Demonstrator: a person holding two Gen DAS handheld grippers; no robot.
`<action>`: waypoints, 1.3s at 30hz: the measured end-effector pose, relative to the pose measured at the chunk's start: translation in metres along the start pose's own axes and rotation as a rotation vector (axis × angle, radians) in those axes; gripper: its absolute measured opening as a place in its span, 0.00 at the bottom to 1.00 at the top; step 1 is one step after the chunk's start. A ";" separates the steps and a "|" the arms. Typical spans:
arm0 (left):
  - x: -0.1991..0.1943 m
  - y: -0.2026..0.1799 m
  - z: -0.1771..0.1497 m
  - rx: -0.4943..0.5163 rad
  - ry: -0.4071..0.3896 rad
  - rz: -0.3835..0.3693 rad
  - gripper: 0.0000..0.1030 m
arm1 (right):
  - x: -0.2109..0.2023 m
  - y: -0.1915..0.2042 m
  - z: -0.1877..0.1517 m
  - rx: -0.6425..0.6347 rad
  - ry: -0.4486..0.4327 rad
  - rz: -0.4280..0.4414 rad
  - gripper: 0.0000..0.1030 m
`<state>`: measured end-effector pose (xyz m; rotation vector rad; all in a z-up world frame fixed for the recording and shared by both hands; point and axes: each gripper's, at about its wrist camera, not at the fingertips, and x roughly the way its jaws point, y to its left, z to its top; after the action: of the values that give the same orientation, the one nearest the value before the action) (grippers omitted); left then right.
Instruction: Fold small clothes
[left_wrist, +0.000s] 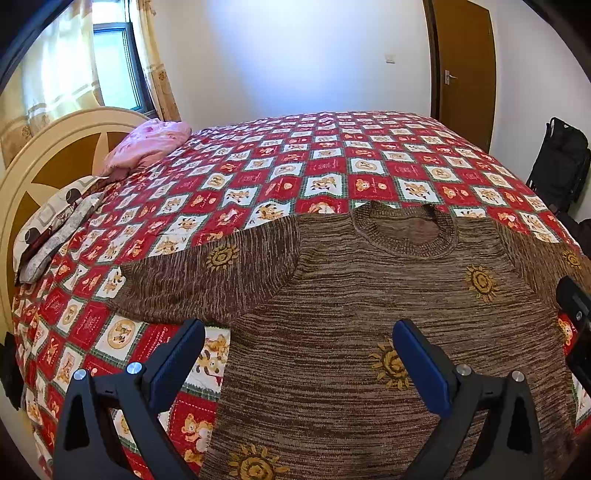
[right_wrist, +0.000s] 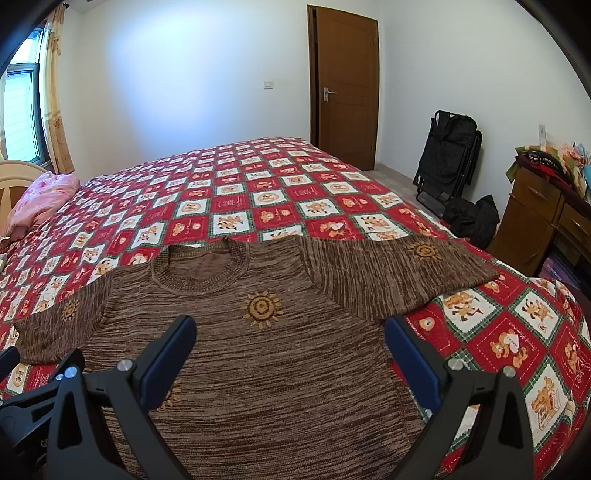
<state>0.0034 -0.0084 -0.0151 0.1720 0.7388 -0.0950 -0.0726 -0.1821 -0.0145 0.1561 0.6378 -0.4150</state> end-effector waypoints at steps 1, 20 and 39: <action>0.000 0.000 0.000 0.000 0.000 0.000 0.99 | 0.000 0.000 0.000 0.000 0.001 0.000 1.00; 0.002 0.003 0.000 -0.007 0.008 -0.004 0.99 | 0.000 -0.001 -0.001 -0.002 0.008 0.002 1.00; 0.007 0.002 -0.002 -0.010 0.021 -0.015 0.99 | 0.007 -0.007 -0.002 0.010 0.016 -0.012 1.00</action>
<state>0.0079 -0.0062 -0.0212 0.1584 0.7615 -0.1042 -0.0711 -0.1902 -0.0203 0.1655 0.6524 -0.4288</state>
